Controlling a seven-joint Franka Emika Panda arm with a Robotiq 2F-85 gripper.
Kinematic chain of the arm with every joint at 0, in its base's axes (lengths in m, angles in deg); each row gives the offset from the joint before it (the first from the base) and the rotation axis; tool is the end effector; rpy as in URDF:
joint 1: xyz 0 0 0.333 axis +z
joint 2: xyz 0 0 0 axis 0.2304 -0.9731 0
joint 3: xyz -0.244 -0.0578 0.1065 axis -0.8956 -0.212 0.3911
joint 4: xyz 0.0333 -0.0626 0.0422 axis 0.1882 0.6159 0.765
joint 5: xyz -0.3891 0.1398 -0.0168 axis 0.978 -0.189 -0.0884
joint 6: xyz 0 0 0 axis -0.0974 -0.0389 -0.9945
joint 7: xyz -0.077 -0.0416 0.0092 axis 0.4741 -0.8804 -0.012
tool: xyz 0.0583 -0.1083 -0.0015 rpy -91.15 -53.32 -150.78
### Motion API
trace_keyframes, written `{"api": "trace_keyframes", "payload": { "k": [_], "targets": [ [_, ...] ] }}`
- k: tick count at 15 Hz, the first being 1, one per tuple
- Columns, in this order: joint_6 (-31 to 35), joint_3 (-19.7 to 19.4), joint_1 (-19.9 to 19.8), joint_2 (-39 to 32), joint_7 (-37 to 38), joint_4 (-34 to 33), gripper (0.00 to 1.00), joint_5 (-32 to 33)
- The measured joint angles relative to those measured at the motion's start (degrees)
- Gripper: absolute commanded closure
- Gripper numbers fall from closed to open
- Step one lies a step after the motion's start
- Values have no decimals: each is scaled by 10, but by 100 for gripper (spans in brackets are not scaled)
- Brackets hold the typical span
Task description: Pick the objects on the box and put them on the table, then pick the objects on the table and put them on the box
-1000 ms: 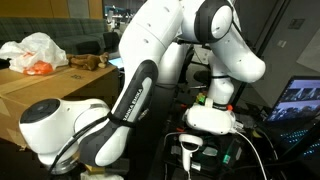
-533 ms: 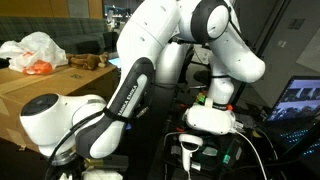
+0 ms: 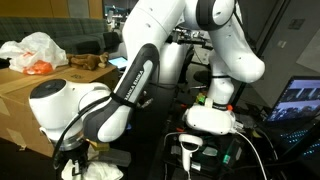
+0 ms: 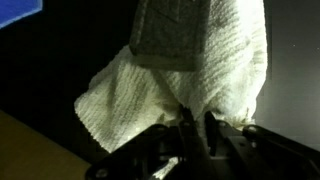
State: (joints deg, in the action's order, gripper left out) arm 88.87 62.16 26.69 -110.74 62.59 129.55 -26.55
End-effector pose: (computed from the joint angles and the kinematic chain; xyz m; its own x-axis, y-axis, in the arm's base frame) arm 0.4418 0.4548 0.0675 0.7976 0.6007 -0.0548 0.6030 -0.7962 0.0486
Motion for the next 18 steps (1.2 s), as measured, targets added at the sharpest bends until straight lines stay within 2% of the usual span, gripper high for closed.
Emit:
{"api": "trace_keyframes", "payload": {
  "k": [9, 18],
  "targets": [
    [14, 6, 17, 145, 25, 110, 90, 31],
    [1, 11, 13, 278, 93, 144, 91, 31]
  ]
}}
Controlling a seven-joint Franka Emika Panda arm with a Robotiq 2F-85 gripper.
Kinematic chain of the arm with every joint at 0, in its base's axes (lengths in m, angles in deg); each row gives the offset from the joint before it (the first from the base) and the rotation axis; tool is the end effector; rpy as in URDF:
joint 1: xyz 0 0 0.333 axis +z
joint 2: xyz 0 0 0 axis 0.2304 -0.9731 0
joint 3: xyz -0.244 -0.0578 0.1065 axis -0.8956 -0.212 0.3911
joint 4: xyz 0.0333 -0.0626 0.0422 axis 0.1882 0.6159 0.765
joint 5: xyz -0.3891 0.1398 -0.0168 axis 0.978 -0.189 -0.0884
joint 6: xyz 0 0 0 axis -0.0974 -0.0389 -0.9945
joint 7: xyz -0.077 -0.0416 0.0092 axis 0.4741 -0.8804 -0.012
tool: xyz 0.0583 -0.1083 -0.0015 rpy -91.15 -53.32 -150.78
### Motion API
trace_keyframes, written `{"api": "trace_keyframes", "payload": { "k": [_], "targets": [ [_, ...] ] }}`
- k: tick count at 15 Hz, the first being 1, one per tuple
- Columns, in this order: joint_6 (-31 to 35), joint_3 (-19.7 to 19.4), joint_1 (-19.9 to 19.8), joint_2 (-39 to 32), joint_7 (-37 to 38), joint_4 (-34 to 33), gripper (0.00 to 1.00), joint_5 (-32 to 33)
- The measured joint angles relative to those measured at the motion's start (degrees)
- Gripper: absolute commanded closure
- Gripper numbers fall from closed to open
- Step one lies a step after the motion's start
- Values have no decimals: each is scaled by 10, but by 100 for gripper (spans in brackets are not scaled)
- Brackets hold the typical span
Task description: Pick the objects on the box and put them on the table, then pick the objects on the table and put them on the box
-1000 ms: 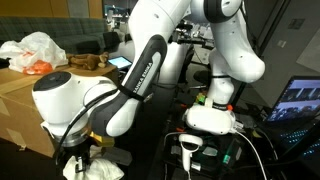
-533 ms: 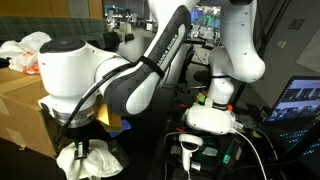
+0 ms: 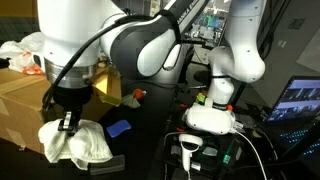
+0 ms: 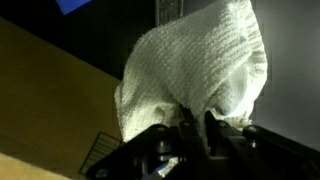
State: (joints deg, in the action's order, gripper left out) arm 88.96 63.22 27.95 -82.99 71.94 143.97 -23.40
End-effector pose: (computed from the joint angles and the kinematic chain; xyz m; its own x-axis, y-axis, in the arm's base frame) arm 0.4176 0.4630 0.2659 0.8219 0.5336 0.1993 0.5325 -0.8440 0.0637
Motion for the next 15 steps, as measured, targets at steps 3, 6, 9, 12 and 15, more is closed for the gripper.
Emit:
{"api": "trace_keyframes", "payload": {
  "k": [3, 6, 9, 12, 15],
  "targets": [
    [-11, 10, -2, 37, 34, 0, 91, 0],
    [-24, 27, -2, 74, 88, -6, 91, 3],
    [-43, 57, -2, 99, 177, -28, 91, 24],
    [-48, 78, -2, 108, 262, -47, 92, 43],
    [-48, 82, -11, 112, 317, -53, 92, 53]
  ]
}}
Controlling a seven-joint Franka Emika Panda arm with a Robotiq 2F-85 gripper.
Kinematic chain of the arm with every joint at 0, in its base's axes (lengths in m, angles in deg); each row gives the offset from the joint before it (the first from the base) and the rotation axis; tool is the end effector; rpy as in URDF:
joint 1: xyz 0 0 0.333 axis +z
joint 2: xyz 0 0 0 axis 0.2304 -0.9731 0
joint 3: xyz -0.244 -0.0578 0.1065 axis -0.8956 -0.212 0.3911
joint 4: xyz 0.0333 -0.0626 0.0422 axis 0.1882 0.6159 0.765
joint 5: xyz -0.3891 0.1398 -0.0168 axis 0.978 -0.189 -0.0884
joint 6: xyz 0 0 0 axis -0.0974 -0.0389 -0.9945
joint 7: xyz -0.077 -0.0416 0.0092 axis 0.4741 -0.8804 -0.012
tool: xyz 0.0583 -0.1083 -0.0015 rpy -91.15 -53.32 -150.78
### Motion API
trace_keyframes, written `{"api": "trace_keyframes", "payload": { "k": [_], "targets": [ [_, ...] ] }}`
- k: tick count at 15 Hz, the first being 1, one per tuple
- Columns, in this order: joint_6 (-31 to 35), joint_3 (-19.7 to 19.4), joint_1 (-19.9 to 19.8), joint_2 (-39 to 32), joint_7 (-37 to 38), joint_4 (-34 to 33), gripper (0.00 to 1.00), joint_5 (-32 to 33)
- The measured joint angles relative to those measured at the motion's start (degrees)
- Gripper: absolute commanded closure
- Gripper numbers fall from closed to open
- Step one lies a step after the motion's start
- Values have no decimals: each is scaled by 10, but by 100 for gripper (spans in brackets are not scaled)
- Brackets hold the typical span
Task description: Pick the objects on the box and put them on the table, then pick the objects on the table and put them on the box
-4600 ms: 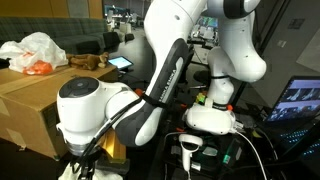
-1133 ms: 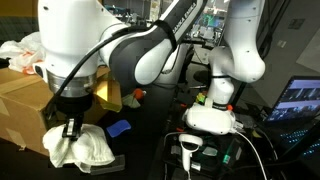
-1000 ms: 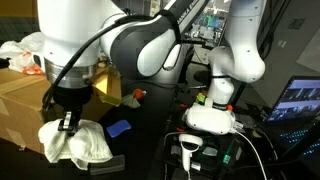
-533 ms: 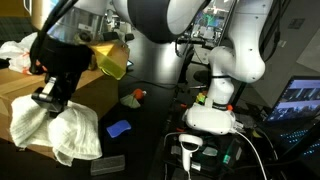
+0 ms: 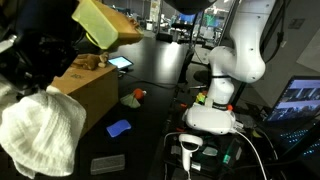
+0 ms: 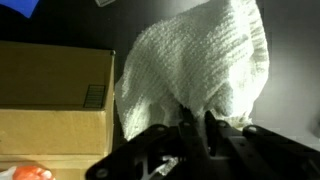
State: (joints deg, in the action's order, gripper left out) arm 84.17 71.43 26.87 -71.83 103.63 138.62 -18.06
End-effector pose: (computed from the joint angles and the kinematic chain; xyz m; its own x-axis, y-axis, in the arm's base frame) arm 0.3697 0.5174 0.4277 0.9040 0.1237 0.4093 0.1910 -0.9732 -0.1278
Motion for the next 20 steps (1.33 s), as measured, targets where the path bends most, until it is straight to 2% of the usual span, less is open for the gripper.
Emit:
{"api": "trace_keyframes", "payload": {
  "k": [5, 8, 11, 16, 18, 20],
  "targets": [
    [0, -23, -118, 12, -2, -13, 92, -54],
    [-11, -30, -175, -9, -2, -75, 92, -54],
    [-43, -21, -181, -25, -7, -141, 92, -61],
    [-70, -22, -218, -42, -188, -135, 93, -101],
    [-90, -18, -203, -67, -186, -147, 93, -73],
    [-104, -12, -184, -94, -187, -164, 94, -70]
  ]
}}
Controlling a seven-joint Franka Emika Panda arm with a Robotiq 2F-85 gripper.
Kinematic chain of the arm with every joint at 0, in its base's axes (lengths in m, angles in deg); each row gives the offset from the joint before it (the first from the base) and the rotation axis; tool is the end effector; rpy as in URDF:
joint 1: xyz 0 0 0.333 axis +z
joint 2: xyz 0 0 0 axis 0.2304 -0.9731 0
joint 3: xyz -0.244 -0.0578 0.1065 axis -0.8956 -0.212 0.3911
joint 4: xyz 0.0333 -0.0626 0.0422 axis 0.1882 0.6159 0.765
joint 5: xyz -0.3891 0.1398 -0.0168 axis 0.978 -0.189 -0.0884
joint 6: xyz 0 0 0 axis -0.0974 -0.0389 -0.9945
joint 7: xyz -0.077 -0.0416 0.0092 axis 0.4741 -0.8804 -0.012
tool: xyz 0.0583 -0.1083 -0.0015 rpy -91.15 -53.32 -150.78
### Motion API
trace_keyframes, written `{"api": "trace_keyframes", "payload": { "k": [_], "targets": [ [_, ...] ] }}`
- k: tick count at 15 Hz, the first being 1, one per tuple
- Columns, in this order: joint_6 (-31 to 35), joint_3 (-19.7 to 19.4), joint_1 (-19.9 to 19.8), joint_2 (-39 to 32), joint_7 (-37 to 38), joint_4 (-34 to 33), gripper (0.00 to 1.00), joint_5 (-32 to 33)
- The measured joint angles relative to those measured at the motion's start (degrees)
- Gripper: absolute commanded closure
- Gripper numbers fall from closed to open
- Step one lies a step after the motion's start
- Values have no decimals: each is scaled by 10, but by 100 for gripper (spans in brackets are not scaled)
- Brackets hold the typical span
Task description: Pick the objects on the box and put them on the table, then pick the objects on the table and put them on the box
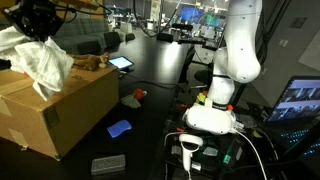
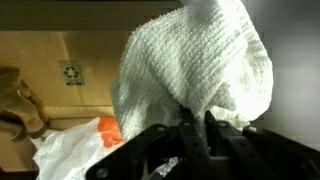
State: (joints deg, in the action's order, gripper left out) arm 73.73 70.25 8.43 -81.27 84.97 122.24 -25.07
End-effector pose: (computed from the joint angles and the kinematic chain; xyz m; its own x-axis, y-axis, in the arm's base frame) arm 0.5642 0.3791 0.4510 0.9467 0.0234 0.3213 0.0521 -0.9954 -0.0808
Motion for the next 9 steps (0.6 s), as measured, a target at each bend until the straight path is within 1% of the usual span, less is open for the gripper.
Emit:
{"api": "trace_keyframes", "payload": {
  "k": [2, 4, 7, 9],
  "targets": [
    [-4, 1, 14, -26, -3, -17, 94, 0],
    [-4, -7, 14, -51, -11, -32, 94, 0],
    [-2, -40, 7, -83, -14, -54, 94, 1],
    [-1, -62, -5, -98, -15, -67, 95, 1]
  ]
}}
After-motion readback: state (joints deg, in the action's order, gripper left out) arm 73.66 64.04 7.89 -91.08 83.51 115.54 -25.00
